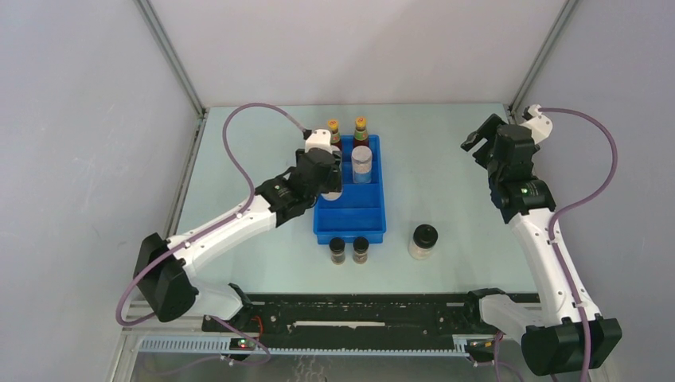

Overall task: Organize the condiment bottles
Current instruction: Place the bottle in the storage box, then pick up the bottle from the center of the board.

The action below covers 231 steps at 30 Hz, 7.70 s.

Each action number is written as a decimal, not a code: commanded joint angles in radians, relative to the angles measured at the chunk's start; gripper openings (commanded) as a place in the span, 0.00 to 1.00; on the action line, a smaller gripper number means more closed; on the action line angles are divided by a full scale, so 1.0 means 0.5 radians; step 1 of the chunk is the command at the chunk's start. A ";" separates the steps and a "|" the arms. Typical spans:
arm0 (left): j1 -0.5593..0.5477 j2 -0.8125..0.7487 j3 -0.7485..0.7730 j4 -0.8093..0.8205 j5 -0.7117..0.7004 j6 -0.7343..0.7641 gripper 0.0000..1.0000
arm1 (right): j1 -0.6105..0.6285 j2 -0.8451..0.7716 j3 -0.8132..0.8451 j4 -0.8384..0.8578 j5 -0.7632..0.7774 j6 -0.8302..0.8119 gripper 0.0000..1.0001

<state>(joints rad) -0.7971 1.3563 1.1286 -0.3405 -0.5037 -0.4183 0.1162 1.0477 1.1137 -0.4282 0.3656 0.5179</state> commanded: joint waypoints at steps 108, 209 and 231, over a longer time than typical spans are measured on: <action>-0.112 0.427 -0.185 0.365 -0.272 -0.208 0.00 | 0.012 -0.022 -0.027 0.098 0.013 -0.069 0.87; -0.418 -0.684 -0.316 0.355 -0.708 0.088 0.85 | 2.084 -0.138 -0.029 -1.753 1.173 1.159 0.88; -0.416 -0.676 -0.370 0.408 -0.680 0.113 0.86 | 1.861 -0.096 -0.400 -1.207 0.764 0.874 0.99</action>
<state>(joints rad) -0.9997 1.0306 0.9741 -0.1806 -0.8341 -0.3664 1.0908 0.9966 0.9443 -1.1141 0.7769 1.0000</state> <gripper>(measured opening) 0.862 0.990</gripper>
